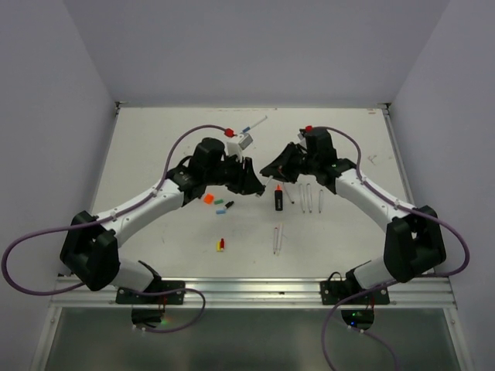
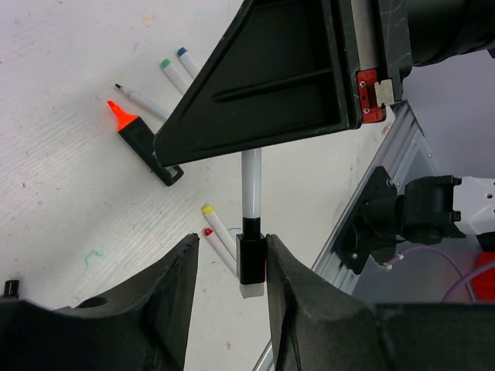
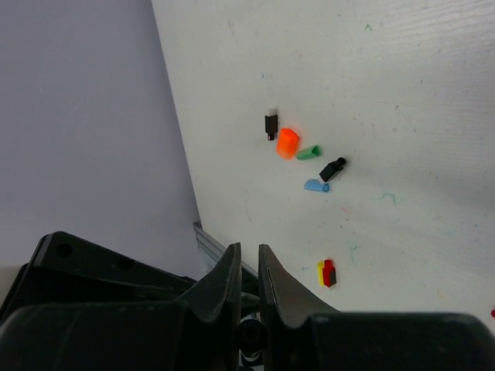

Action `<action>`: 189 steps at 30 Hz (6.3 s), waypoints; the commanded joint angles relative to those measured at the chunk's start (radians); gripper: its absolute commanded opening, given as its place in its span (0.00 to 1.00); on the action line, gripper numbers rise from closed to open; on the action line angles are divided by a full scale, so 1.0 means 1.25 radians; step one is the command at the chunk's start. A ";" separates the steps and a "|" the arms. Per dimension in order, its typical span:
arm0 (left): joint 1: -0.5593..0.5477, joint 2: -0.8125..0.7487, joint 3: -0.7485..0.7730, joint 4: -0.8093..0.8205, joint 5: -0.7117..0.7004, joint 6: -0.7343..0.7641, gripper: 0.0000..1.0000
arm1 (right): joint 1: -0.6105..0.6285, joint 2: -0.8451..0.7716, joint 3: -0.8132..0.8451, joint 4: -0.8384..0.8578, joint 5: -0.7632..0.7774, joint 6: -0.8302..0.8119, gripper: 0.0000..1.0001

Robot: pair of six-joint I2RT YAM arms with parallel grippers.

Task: Open the pen caps

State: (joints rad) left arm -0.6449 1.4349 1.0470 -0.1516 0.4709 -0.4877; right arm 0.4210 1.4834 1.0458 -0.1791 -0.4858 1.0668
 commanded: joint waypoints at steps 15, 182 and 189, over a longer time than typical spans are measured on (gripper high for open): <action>-0.033 -0.072 -0.053 0.046 0.001 -0.004 0.48 | 0.007 -0.069 -0.023 -0.022 -0.004 0.008 0.00; 0.200 0.568 0.631 -0.033 -0.145 0.480 0.99 | 0.024 -0.187 -0.021 -0.600 0.085 -0.381 0.47; 0.219 0.715 0.743 0.060 -0.092 0.515 0.97 | 0.024 -0.195 -0.034 -0.594 0.086 -0.374 0.47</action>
State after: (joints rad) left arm -0.3851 2.2765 1.8996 -0.1654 0.2710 0.1013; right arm 0.4469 1.2617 0.9833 -0.9058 -0.3840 0.6003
